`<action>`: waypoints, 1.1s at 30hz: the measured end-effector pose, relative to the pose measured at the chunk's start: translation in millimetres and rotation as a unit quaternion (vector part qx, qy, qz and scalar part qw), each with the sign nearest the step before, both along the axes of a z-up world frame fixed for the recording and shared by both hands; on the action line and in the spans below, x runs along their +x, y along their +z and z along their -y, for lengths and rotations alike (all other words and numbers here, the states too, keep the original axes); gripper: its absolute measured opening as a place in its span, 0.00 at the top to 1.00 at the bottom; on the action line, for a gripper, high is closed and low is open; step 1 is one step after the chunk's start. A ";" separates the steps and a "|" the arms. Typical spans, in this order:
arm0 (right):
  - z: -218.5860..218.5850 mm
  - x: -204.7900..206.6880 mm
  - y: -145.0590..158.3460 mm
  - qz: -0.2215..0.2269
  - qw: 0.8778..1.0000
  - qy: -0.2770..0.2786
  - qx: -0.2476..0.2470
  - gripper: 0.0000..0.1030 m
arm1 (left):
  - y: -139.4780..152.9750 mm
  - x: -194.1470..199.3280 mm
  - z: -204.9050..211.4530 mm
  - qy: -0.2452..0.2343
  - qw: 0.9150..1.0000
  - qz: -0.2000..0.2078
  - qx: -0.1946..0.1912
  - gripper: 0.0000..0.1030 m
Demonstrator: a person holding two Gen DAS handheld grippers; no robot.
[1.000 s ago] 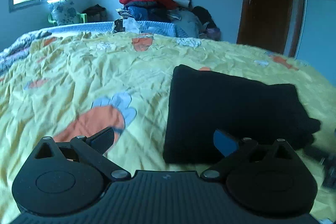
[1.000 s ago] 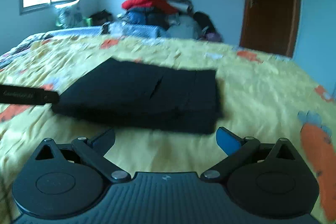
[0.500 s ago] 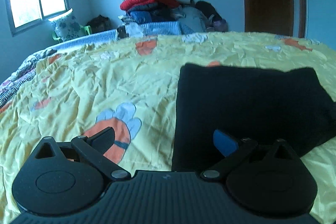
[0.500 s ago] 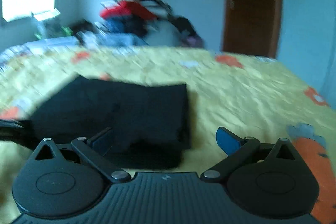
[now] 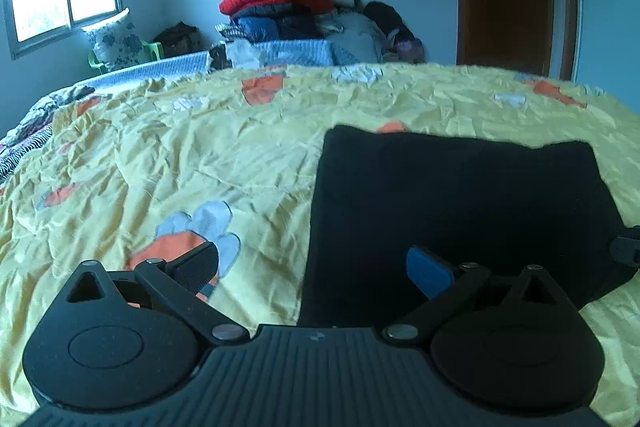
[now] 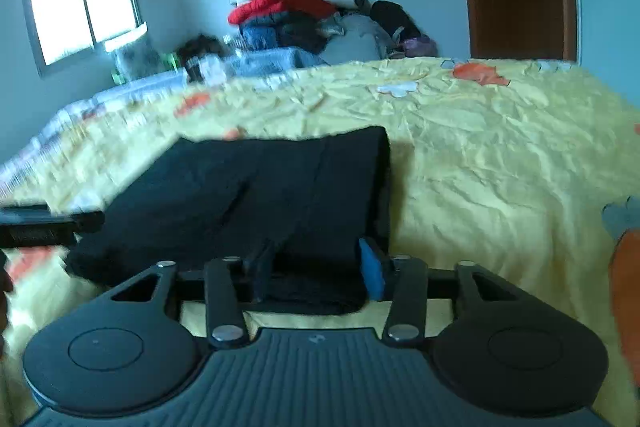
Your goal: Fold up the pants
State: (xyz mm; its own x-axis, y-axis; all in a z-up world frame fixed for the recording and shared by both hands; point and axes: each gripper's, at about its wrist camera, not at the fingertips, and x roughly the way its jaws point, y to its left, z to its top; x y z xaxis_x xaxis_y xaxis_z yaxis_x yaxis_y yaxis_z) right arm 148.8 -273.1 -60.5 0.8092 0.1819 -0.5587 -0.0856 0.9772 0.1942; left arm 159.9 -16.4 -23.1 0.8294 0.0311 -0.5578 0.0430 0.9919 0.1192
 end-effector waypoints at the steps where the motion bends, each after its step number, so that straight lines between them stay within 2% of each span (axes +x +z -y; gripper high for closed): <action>1: -3.2 -0.5 -0.8 -0.001 1.000 -0.002 -0.016 0.61 | -2.7 1.3 1.0 -0.002 1.000 -0.006 0.007 0.01; 3: -12.4 -3.5 -1.0 0.000 0.999 -0.008 -0.047 0.61 | -7.9 1.0 2.2 -0.008 1.000 -0.012 0.021 0.00; 5: -16.0 -6.0 0.4 -0.004 0.998 -0.012 -0.055 0.58 | -6.5 -1.5 0.2 -0.009 1.000 -0.008 0.023 0.00; 8: -11.9 -17.2 17.2 0.033 0.997 -0.037 -0.051 0.53 | 0.2 -0.7 -0.2 -0.009 1.000 0.006 0.014 0.00; 10: -17.7 -16.4 26.7 0.058 0.996 -0.017 -0.063 0.53 | -1.3 7.0 3.5 -0.013 1.000 -0.005 0.012 0.00; 12: -23.0 -4.7 23.1 0.040 0.998 0.012 -0.056 0.53 | -8.4 12.6 6.5 -0.013 1.000 -0.021 0.015 0.00; 14: -25.0 10.2 5.6 -0.007 0.998 0.012 -0.068 0.53 | -13.3 10.5 4.2 -0.009 1.000 -0.020 0.005 0.00; 16: -21.9 6.5 2.3 -0.001 0.998 -0.004 -0.067 0.53 | -13.1 6.5 1.5 -0.004 1.000 -0.016 -0.001 0.00; 19: -22.1 -8.9 16.5 0.021 0.999 -0.016 -0.044 0.51 | -13.8 5.4 1.2 -0.002 1.000 -0.014 -0.001 0.00; 21: -28.3 -13.9 18.5 0.027 0.999 -0.003 -0.044 0.45 | -14.2 5.1 2.1 0.001 1.000 -0.014 -0.003 0.00; 23: -34.9 -7.8 10.0 0.012 0.998 0.008 -0.057 0.32 | -14.6 5.0 3.4 0.003 1.000 -0.013 -0.003 0.00; 25: -39.3 -1.9 1.8 -0.004 0.996 -0.001 -0.086 0.31 | -15.8 4.1 4.0 -0.001 1.000 -0.010 0.001 0.00; 26: -39.7 -4.6 7.0 -0.005 0.997 -0.010 -0.079 0.31 | -16.4 3.6 3.4 -0.003 1.000 -0.007 0.003 0.00; 27: -40.7 -12.3 18.2 0.009 0.998 -0.016 -0.063 0.31 | -17.1 3.7 2.4 -0.004 1.000 -0.006 0.001 0.00; 29: -47.1 -23.3 37.6 0.058 0.998 0.012 -0.038 0.29 | -18.4 5.8 -0.4 0.000 1.000 -0.011 -0.013 0.00; 30: -52.1 -22.7 40.7 0.067 0.996 0.028 -0.044 0.27 | -18.7 6.8 -1.9 0.004 1.000 -0.014 -0.023 0.00; 31: -56.9 -16.3 38.6 0.055 0.996 0.028 -0.064 0.21 | -18.7 7.8 -3.5 0.009 0.999 -0.019 -0.032 0.00; 33: -56.6 2.4 20.9 -0.008 0.996 -0.006 -0.092 0.20 | -18.6 8.1 -7.2 0.009 0.999 -0.024 -0.043 0.00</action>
